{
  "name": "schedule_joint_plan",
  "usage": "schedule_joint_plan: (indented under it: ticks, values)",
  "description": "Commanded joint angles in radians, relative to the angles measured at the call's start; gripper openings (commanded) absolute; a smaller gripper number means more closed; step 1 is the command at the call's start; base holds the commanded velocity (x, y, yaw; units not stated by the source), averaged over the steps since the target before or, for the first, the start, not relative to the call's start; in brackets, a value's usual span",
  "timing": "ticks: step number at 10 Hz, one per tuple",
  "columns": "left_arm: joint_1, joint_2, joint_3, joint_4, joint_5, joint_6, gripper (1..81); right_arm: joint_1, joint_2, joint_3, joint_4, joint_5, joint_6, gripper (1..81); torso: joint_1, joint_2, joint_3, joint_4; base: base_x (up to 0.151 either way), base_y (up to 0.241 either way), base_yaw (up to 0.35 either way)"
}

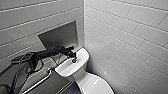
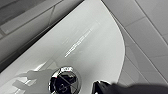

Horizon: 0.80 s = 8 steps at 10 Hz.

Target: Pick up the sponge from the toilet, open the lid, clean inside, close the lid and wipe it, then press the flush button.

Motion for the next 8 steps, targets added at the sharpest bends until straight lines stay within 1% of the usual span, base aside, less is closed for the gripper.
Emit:
schedule_joint_plan:
  ticks: [1, 3, 6, 7, 8]
  values:
    - [-0.2, -0.007, -0.079, 0.086, 0.005, 0.031, 1.0, -0.013, -0.03, 0.035, 0.005, -0.07, 0.0, 1.0, 0.0, 0.0, 0.0, 0.0, 0.0, 0.0, 0.0]
    - [-0.2, 0.005, -0.114, 0.1, 0.005, 0.031, 1.0, -0.017, -0.028, 0.03, 0.005, -0.07, 0.0, 1.0, 0.0, 0.0, 0.0, 0.0, 0.0, 0.0, 0.0]
    - [-0.176, -0.021, -0.105, 0.087, 0.005, 0.032, 1.0, -0.014, -0.019, 0.025, 0.003, -0.07, 0.0, 1.0, 0.0, 0.0, 0.0, 0.0, 0.0, 0.0, 0.0]
    - [-0.16, -0.046, -0.062, 0.084, 0.005, 0.031, 1.0, -0.011, -0.018, 0.025, 0.003, -0.07, 0.0, 1.0, 0.0, 0.0, 0.0, 0.0, 0.0, 0.0, 0.0]
    - [-0.15, -0.081, 0.013, 0.087, -0.006, 0.031, 1.0, -0.01, -0.018, 0.027, 0.003, -0.071, 0.0, 1.0, 0.0, 0.0, 0.0, 0.0, 0.0, 0.0, 0.0]
